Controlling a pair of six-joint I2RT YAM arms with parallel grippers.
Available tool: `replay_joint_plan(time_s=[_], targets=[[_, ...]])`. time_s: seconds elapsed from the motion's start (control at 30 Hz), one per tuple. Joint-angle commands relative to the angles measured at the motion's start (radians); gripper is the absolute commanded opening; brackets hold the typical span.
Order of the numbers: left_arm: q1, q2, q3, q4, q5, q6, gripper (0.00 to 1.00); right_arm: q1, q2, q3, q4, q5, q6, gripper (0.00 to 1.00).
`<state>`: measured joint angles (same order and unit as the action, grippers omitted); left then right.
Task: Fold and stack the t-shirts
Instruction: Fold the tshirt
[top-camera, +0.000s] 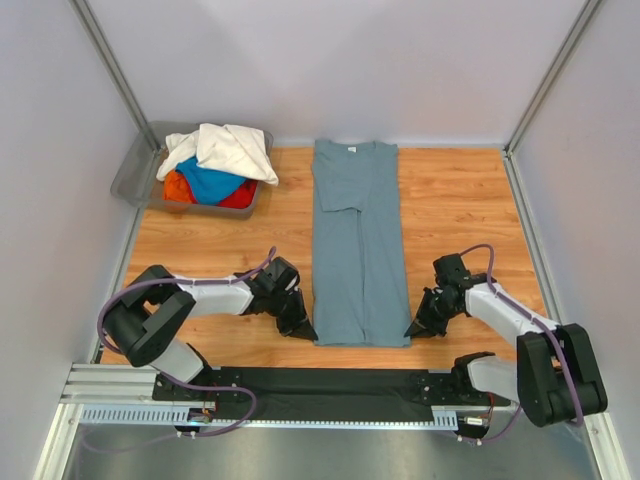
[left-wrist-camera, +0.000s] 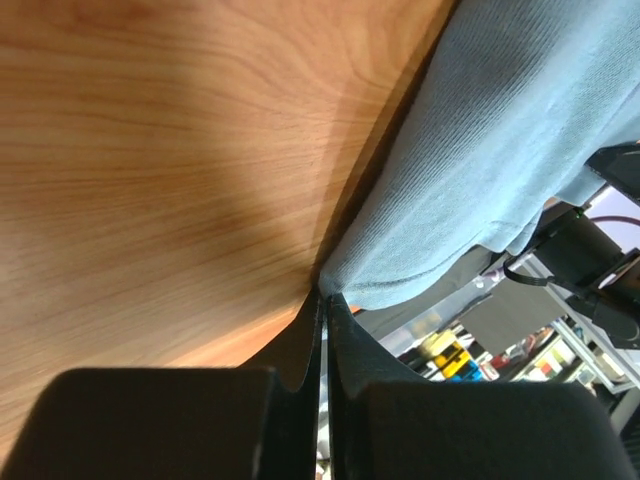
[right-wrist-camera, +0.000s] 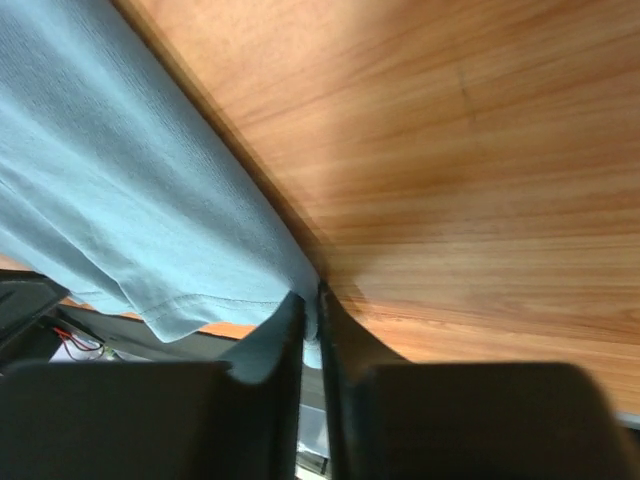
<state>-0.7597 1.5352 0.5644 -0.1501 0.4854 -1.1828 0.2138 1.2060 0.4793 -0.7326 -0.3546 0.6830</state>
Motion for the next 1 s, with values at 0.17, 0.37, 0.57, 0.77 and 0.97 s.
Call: replay_joint_plan(time_s=[0.17, 0.37, 0.57, 0.77, 0.97], targets=[[-0.007, -0.078, 0.029, -0.166, -0.105, 0.058, 0.00, 0.032, -0.124, 0.001, -0.059, 0.052, 0.049, 0.00], [0.012, -0.089, 0.253, -0.356, -0.165, 0.143, 0.00, 0.007, -0.022, 0.213, -0.077, 0.052, 0.012, 0.00], [0.198, 0.044, 0.488, -0.367, -0.121, 0.199, 0.00, -0.025, 0.252, 0.479, -0.062, 0.025, -0.063, 0.00], [0.298, 0.317, 0.823, -0.449, -0.058, 0.299, 0.00, -0.065, 0.528, 0.810, -0.080, -0.010, -0.135, 0.00], [0.355, 0.482, 1.020, -0.479, -0.024, 0.330, 0.00, -0.088, 0.731, 1.065, -0.142, -0.052, -0.186, 0.00]])
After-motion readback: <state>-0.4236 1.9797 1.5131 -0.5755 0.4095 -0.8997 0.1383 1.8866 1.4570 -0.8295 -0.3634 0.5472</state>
